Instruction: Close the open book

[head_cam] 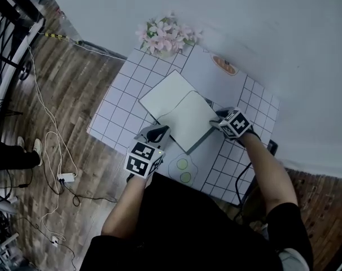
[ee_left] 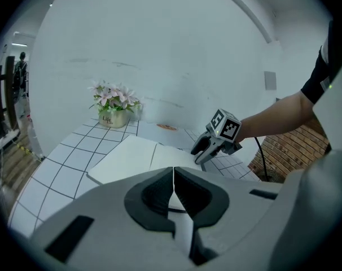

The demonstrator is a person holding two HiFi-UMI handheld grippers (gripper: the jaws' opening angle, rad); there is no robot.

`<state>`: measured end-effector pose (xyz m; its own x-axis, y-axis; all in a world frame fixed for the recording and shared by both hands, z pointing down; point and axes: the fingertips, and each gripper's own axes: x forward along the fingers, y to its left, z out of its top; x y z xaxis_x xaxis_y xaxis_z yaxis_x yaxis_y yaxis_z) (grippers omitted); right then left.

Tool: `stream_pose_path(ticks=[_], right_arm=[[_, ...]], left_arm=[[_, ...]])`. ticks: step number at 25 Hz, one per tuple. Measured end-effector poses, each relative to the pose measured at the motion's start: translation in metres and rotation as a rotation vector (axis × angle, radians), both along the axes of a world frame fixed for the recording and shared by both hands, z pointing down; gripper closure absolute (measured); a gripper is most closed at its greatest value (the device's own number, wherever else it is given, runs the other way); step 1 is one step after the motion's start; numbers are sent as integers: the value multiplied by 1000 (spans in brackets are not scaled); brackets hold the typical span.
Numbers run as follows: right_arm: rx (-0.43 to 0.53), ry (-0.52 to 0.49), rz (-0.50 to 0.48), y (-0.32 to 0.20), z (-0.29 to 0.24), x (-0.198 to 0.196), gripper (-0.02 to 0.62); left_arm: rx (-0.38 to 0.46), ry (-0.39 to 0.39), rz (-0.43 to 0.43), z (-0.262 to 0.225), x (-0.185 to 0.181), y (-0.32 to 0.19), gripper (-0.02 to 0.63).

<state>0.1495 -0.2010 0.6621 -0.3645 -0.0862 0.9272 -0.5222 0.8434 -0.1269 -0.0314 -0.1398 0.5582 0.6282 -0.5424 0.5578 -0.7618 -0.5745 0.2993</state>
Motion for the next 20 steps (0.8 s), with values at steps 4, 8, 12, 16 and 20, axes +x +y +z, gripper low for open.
stream_pose_path(ticks=[4, 8, 12, 16, 20], right_arm=[[28, 30, -44, 2, 0, -3, 399], [78, 65, -71, 2, -3, -5, 407], [119, 92, -99, 4, -4, -4, 411], [93, 112, -130, 5, -1, -6, 434], [7, 85, -42, -1, 2, -2, 408]], left_arm=[[-23, -15, 2, 9, 0, 6, 594], [-29, -22, 2, 12, 3, 6, 594], [-25, -29, 9, 10, 8, 5, 595], [-21, -34, 10, 10, 11, 6, 594], [-24, -34, 10, 12, 13, 10, 594]])
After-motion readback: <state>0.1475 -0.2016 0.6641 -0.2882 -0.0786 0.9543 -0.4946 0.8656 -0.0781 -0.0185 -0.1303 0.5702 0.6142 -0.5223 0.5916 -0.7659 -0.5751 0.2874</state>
